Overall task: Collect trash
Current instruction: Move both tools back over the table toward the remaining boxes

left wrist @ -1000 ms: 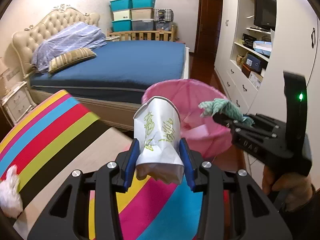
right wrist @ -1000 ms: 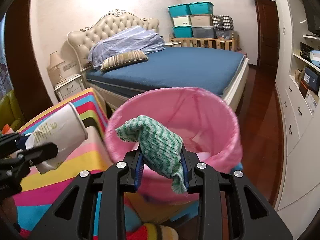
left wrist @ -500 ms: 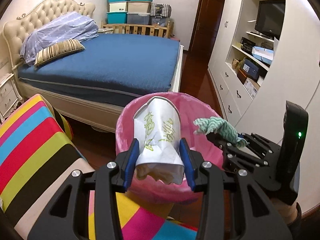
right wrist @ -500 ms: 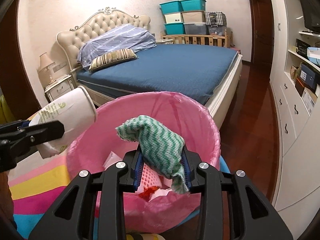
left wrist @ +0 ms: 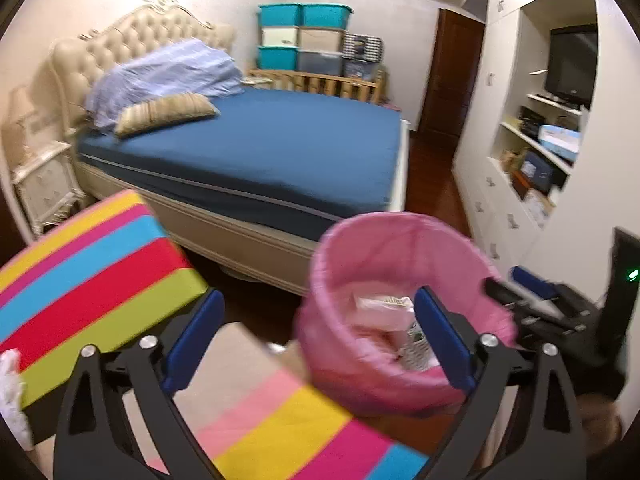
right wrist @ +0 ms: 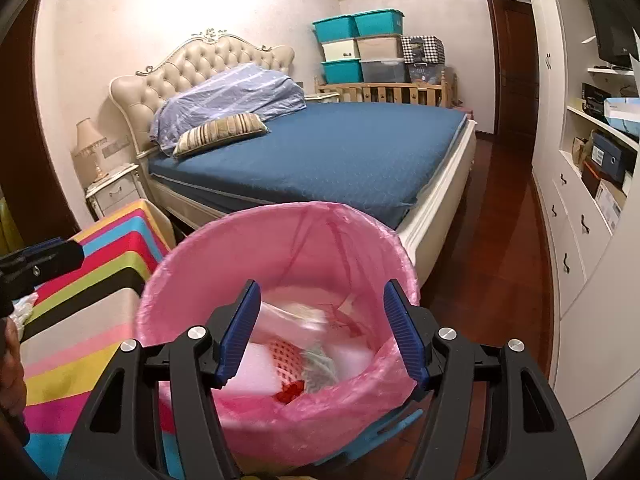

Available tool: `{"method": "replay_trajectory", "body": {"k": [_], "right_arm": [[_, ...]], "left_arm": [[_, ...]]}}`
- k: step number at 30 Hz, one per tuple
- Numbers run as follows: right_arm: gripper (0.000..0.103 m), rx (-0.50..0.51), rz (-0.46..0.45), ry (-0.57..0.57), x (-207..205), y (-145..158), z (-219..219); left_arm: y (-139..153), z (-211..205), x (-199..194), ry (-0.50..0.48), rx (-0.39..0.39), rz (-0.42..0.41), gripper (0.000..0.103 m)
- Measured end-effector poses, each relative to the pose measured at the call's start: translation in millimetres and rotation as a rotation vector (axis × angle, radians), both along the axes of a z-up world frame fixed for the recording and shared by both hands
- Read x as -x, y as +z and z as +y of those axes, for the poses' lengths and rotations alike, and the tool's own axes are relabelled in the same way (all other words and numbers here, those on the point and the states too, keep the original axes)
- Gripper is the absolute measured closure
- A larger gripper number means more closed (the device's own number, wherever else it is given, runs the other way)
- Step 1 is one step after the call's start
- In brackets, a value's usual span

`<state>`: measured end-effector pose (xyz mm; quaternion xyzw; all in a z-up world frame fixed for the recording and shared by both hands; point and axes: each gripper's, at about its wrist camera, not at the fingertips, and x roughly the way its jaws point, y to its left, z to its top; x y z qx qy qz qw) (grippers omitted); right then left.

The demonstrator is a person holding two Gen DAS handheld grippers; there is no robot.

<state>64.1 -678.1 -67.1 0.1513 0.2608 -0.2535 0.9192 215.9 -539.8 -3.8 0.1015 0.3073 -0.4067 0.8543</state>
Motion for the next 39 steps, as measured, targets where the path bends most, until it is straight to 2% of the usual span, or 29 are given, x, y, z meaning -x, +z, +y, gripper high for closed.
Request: {"method": "replay_trajectory", "body": {"k": [3,6,12,14,20,27,30,36,39], "right_arm": [[0.042,-0.002,-0.008,0.031,-2.6,6.7,13.0],[0.036,-0.005,-0.024,0.081,-9.8,13.3,32.5],[0.034,-0.021,-0.028,0.217,-41.4,18.8,93.7],[0.034,-0.016,-0.018,0.266,-56.4,18.7,120.4],[0.032,-0.018,0.013,0.407,-95.0,16.5,199.7],[0.032,0.001,0.07,0.575,-136.6,9.8,300.9],[0.032,0.009,0.086,0.621,-147.8,7.8,334.9],[0.029,0.01,0.095,0.688,-168.1,12.8,389.0],[0.028,0.022,0.107,0.711,-178.8,11.3,410.5]], "left_arm": [[-1.9,26.5,-3.1,0.035,-0.025,-0.038,0.005],[-0.2,60.1,-0.7,0.073,-0.048,-0.096,0.005],[4.5,134.5,14.2,0.146,-0.077,-0.196,0.005],[5.2,162.0,18.6,0.163,-0.065,-0.193,0.005],[-1.4,262.8,25.3,0.306,-0.084,-0.208,0.005],[-13.3,399.2,9.9,0.541,-0.085,-0.143,0.005],[-20.6,442.3,-1.7,0.618,-0.104,-0.107,0.005],[-32.4,492.4,-7.8,0.711,-0.14,-0.104,0.005],[-33.6,495.6,-3.9,0.733,-0.158,-0.122,0.005]]}}
